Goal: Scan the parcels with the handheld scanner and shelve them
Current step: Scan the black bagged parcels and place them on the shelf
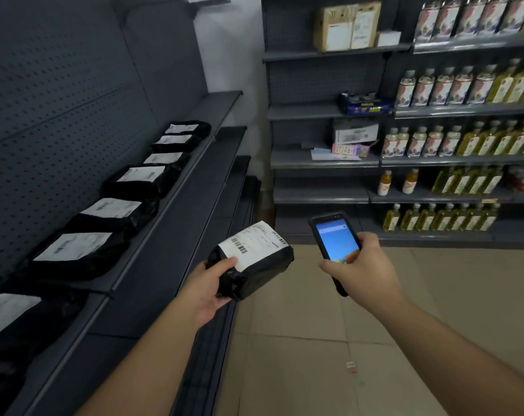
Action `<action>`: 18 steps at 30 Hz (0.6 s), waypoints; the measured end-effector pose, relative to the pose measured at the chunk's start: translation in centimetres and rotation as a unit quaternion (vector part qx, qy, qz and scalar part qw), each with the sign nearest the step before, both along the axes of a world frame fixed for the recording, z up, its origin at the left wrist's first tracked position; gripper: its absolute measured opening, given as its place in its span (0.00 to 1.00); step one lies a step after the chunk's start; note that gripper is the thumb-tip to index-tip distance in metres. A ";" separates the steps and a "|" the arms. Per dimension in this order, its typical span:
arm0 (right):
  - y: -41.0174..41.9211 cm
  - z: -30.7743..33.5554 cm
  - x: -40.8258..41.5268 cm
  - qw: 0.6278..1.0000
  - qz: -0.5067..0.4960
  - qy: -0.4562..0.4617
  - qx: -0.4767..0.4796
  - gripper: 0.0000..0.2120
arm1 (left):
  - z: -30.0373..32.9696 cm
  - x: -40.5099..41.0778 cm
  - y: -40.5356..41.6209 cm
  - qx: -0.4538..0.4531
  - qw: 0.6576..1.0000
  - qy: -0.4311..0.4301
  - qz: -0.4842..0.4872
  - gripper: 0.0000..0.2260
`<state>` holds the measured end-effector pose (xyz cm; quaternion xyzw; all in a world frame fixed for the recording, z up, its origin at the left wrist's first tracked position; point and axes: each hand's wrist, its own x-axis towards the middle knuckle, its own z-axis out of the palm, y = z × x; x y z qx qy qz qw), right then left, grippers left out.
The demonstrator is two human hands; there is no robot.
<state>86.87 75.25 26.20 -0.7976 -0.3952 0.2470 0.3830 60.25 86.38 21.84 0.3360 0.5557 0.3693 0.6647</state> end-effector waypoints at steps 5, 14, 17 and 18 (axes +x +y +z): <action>9.2 -0.8 2.1 1.000 0.019 -0.004 -0.003 0.36 | -0.3 1.9 7.8 0.000 1.000 -0.007 0.025 0.18; 27.8 -0.2 4.1 0.999 0.022 -0.022 0.010 0.36 | -1.2 4.6 26.3 0.001 1.000 -0.024 0.012 0.19; 33.2 0.0 4.9 1.000 0.010 -0.017 0.018 0.37 | -0.6 5.9 32.3 0.005 1.000 -0.023 -0.002 0.18; 34.8 0.1 5.3 1.000 0.007 -0.015 0.019 0.37 | -0.4 6.5 34.2 0.006 1.000 -0.021 -0.003 0.18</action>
